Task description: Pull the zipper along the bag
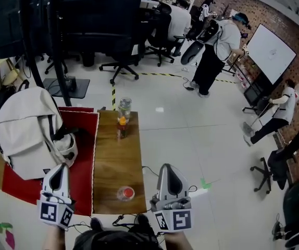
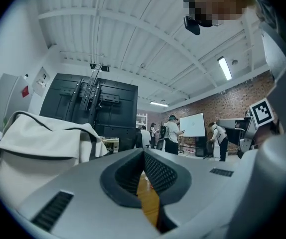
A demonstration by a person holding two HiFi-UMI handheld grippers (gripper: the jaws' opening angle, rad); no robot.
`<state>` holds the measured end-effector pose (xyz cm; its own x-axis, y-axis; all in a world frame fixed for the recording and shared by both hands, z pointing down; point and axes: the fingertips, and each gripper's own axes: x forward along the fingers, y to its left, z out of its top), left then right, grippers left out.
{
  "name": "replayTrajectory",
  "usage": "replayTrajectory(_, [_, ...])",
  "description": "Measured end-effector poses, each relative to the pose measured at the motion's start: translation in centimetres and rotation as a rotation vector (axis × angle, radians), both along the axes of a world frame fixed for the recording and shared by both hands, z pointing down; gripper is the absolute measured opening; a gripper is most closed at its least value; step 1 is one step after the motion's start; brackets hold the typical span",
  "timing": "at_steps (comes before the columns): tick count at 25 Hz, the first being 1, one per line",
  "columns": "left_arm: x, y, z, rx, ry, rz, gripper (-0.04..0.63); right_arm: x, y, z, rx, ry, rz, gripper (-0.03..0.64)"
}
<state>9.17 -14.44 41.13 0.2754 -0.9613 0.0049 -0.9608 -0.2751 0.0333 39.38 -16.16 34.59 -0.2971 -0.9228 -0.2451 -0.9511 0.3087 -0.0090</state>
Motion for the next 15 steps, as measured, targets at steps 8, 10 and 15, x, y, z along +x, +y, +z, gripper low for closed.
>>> replayTrajectory(8, [-9.8, 1.4, 0.5, 0.008, 0.021, 0.049, 0.029, -8.0, 3.0, -1.6, 0.026, 0.039, 0.098, 0.011])
replayTrajectory(10, [-12.7, 2.2, 0.7, 0.001, 0.023, 0.042, 0.029, -10.5, 3.7, -1.6, 0.026, 0.053, 0.105, 0.011])
replayTrajectory(15, [-18.5, 3.5, 1.0, -0.013, 0.041, 0.02, 0.029, -17.0, 5.3, -1.7, 0.05, 0.149, 0.101, 0.011])
